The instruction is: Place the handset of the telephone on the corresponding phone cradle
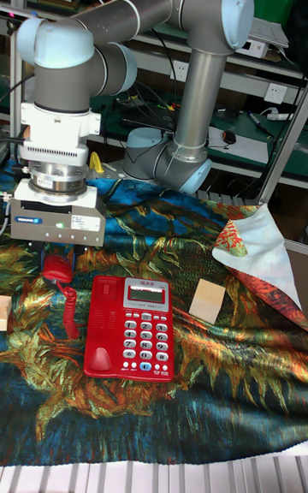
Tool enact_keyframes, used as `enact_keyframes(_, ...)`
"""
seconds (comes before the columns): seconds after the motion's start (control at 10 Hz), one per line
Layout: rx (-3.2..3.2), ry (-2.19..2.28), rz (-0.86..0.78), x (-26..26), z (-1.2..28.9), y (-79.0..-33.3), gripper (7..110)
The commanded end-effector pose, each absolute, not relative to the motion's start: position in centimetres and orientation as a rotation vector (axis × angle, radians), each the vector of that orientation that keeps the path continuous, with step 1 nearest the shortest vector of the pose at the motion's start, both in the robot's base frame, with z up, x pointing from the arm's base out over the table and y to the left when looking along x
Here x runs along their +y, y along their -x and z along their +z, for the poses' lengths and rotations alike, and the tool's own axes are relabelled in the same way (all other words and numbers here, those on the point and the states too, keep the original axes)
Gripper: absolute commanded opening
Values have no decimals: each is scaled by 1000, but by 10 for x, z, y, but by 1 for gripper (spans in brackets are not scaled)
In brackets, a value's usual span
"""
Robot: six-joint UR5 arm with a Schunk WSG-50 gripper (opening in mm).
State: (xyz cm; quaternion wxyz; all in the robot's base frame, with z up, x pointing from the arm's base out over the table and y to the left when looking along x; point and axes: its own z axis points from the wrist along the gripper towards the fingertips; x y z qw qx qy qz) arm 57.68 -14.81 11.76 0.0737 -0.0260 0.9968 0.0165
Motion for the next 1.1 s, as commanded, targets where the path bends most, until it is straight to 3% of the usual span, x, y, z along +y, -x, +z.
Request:
enact_keyframes(0.0, 3005, 73, 22, -153, 117, -574, 7)
enact_keyframes(0.4, 3023, 50, 52, -149, 117, -570, 7)
enact_keyframes(0.8, 3106, -264, 36, -152, 115, -547, 7)
enact_keyframes(1.0, 3093, -369, 105, -142, 115, -549, 7)
